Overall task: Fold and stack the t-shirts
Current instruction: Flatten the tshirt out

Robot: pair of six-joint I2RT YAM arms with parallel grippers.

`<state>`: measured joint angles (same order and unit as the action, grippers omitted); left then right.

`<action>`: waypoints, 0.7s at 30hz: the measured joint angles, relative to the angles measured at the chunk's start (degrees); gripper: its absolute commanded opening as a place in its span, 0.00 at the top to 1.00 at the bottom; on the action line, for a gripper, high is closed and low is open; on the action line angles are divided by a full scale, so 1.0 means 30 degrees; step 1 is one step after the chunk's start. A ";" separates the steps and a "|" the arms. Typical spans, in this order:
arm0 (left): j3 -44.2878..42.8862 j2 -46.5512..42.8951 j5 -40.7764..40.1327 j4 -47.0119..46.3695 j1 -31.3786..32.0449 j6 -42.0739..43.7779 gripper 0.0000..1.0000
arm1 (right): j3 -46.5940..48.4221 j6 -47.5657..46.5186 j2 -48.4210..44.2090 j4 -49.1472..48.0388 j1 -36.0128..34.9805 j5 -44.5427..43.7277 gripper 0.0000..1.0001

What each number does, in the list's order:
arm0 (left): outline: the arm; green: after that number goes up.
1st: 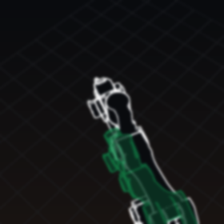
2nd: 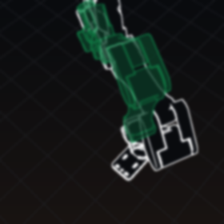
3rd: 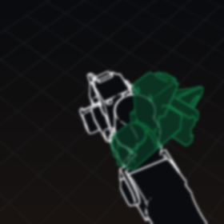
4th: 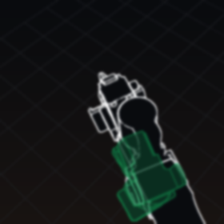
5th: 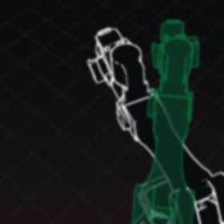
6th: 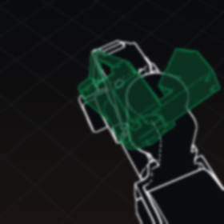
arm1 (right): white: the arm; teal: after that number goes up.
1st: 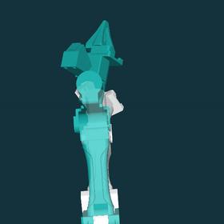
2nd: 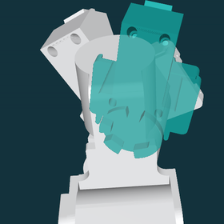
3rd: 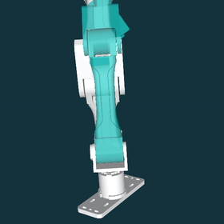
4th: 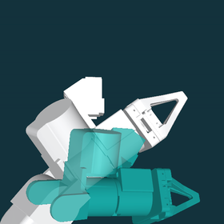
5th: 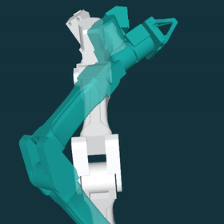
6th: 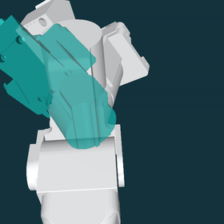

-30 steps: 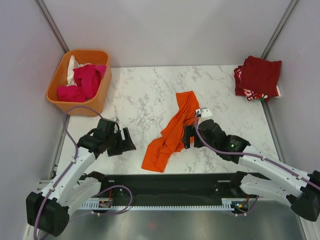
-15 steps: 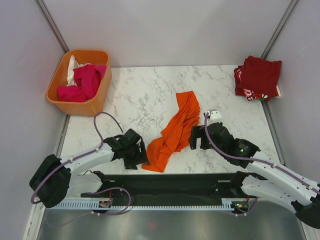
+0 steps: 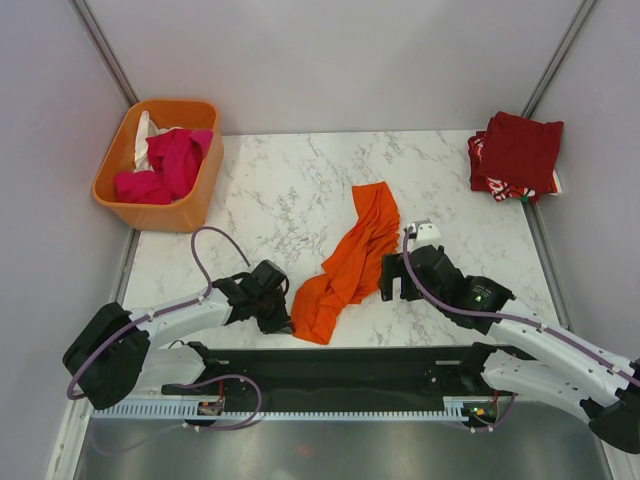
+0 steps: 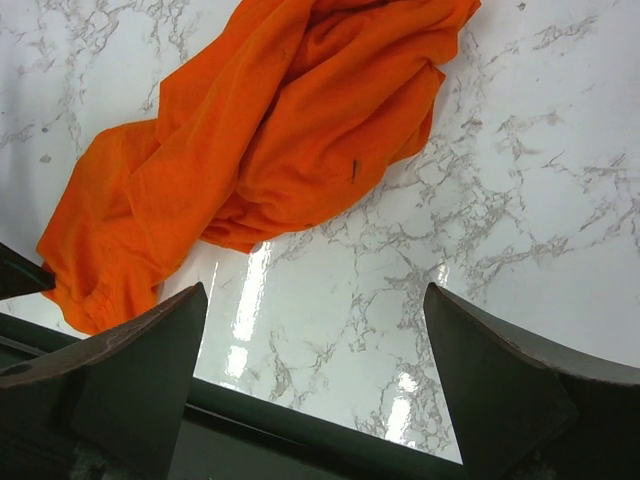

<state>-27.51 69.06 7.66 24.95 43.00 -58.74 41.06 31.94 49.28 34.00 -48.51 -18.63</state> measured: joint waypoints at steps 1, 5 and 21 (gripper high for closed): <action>0.0000 0.0000 -0.0007 -0.0058 0.0022 0.0000 0.98 | 0.0000 0.0000 0.0036 0.0007 0.0000 -0.0058 0.02; -0.0058 -0.0168 -0.0313 0.0095 0.0051 0.0248 0.98 | 0.0532 -0.0087 0.0707 0.0299 0.0015 -0.0357 0.02; -0.0240 -0.3548 -0.1545 0.2025 0.0044 0.2062 0.98 | 1.4681 -0.1545 1.6895 -0.1719 0.4670 0.0525 0.11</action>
<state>-28.23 58.41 3.03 31.03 43.13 -52.56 85.10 27.31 99.96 28.84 -34.50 -17.06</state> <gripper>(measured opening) 0.032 0.932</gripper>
